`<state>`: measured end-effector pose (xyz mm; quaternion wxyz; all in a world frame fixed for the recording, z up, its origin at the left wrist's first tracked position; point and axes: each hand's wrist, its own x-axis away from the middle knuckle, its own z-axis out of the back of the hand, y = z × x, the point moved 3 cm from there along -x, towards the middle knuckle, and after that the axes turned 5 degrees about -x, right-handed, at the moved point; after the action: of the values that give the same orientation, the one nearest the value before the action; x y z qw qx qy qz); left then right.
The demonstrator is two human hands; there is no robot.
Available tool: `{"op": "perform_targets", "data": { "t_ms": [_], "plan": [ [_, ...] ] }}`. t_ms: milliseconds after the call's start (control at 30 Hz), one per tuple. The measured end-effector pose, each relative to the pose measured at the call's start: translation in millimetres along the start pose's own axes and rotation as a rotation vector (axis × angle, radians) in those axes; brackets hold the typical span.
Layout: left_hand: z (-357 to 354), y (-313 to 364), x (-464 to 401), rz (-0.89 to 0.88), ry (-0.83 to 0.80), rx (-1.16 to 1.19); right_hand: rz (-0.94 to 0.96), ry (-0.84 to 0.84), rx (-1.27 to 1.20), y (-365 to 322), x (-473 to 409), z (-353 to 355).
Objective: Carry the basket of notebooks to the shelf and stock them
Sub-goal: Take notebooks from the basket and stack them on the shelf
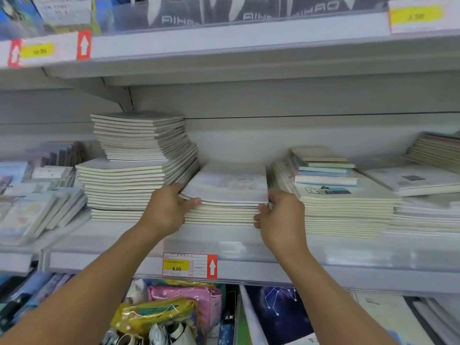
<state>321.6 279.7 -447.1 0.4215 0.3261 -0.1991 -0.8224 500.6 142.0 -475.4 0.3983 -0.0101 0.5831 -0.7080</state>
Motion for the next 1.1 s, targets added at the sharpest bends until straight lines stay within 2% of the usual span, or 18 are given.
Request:
{"op": "perform_targets", "data": {
  "t_ms": [100, 167, 333, 367, 433, 500, 567, 633, 700, 767, 800, 833, 900, 967, 1100],
  "plan": [
    [-3, -2, 4, -0.030, 0.133, -0.073, 0.030, 0.048, 0.052, 3, -2, -4],
    [-7, 2, 9, -0.037, 0.167, -0.092, 0.029, 0.050, 0.093, 3, -3, -3],
    [5, 11, 15, -0.010, 0.228, -0.153, -0.013, -0.069, 0.058, -7, -2, 1],
    [16, 12, 20, -0.030, 0.257, -0.150, 0.033, -0.050, 0.109, -12, 2, 4],
    [39, 16, 45, -0.131, 0.287, -0.140, 0.239, 0.078, 0.202, -29, 18, 11],
    [59, 12, 85, -0.214, 0.210, -0.085, 0.524, 0.123, 0.081, -55, 50, 13],
    [67, -10, 131, -0.173, -0.043, -0.061, 0.631, -0.090, -0.087, -63, 89, -4],
    [65, -43, 182, -0.029, -0.417, -0.101, 0.543, -0.507, -0.114, -49, 135, -41],
    [60, -80, 231, 0.140, -0.754, -0.198, 0.364, -1.051, 0.037, -17, 188, -85],
    [52, -111, 274, 0.206, -0.917, -0.330, 0.094, -1.573, 0.306, 32, 248, -117],
    [48, -123, 292, 0.220, -0.963, -0.400, 0.005, -1.752, 0.467, 58, 278, -126],
    [44, -135, 306, 0.227, -1.014, -0.476, -0.012, -1.842, 0.592, 84, 304, -135],
    [36, -150, 321, 0.215, -1.101, -0.645, 0.009, -1.862, 0.732, 131, 351, -149],
    [27, -154, 324, 0.190, -1.094, -0.650, -0.071, -1.745, 0.782, 179, 389, -156],
    [26, -164, 324, 0.159, -1.130, -0.621, -0.111, -1.529, 0.909, 251, 433, -157]
  ]
}}
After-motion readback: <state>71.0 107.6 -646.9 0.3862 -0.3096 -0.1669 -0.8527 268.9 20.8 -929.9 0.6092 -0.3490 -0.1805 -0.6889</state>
